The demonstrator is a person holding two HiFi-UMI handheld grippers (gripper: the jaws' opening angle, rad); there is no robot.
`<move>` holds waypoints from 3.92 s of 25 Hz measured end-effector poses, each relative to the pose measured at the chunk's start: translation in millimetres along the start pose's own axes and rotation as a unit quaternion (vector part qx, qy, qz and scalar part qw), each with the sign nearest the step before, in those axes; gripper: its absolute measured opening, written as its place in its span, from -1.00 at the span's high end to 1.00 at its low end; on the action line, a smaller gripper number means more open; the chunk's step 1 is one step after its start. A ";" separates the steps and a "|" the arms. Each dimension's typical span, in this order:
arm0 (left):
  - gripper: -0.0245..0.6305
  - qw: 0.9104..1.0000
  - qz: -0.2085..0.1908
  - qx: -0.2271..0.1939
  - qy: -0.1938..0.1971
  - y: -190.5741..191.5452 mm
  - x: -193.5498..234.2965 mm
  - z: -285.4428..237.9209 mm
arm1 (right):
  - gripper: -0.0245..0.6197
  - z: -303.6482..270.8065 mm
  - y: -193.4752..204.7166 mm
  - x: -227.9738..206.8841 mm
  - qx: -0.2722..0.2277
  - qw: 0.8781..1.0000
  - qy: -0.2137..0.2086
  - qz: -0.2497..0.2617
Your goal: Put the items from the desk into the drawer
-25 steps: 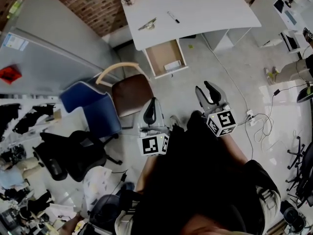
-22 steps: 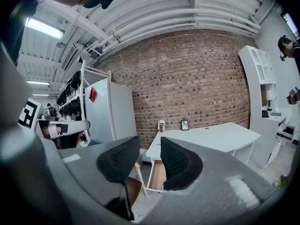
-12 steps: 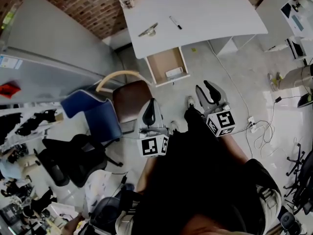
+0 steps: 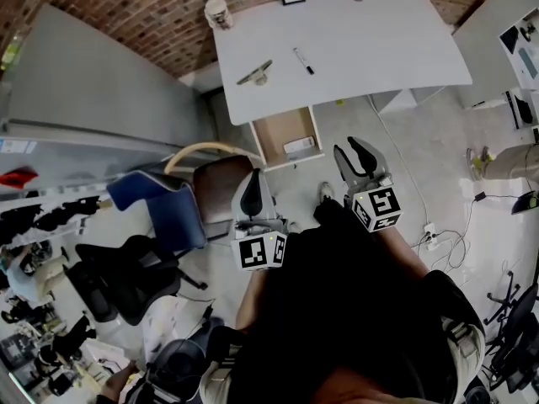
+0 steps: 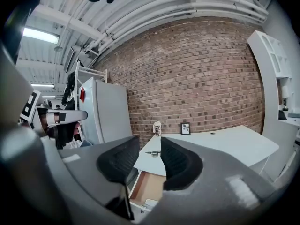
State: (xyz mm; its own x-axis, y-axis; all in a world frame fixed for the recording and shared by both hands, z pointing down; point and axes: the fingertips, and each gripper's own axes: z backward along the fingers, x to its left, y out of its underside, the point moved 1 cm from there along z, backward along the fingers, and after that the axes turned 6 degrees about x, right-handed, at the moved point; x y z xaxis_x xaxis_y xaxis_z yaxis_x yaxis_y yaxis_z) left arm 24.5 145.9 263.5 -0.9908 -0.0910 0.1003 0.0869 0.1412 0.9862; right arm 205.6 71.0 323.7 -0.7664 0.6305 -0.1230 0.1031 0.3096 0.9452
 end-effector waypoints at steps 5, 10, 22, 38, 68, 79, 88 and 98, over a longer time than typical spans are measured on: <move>0.89 1.000 0.004 -0.003 -0.017 -8.8 -8.0 -19.2 | 0.48 -21.4 -6.4 -25.9 0.009 1.000 -0.017 0.005; 0.89 1.000 0.007 0.005 -0.022 -11.3 -11.6 -34.4 | 0.48 -45.4 -6.1 -47.2 0.029 0.999 -0.015 0.006; 0.89 0.999 0.030 0.013 -0.003 -8.0 14.4 -108.5 | 0.48 -141.6 18.9 -79.8 0.095 0.995 -0.014 -0.007; 0.89 0.998 0.045 0.046 0.023 -3.0 81.1 -230.1 | 0.48 -289.8 98.3 -136.4 0.243 0.970 0.001 -0.025; 0.89 0.993 0.082 0.075 0.029 24.8 107.6 -288.6 | 0.51 -390.3 213.2 -196.9 0.404 0.914 0.027 -0.023; 0.89 0.994 0.078 0.074 0.028 25.0 101.3 -277.8 | 0.69 -392.6 211.9 -198.5 0.404 0.914 0.028 -0.019; 0.89 0.995 0.072 0.067 0.022 18.1 94.4 -266.1 | 0.70 -390.6 212.0 -209.6 0.406 0.913 0.046 -0.021; 0.89 0.997 0.061 0.050 0.021 9.4 86.0 -249.7 | 0.70 -369.6 212.1 -210.0 0.400 0.914 0.052 -0.051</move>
State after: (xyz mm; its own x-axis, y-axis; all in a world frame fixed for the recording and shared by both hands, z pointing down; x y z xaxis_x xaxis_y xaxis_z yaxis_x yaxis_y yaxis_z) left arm -33.9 -106.7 314.4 -0.9680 -0.1073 0.2268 0.1943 0.2513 0.9482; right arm 154.0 -258.7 661.8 -0.8497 0.5110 -0.1299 0.4261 0.8106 0.4017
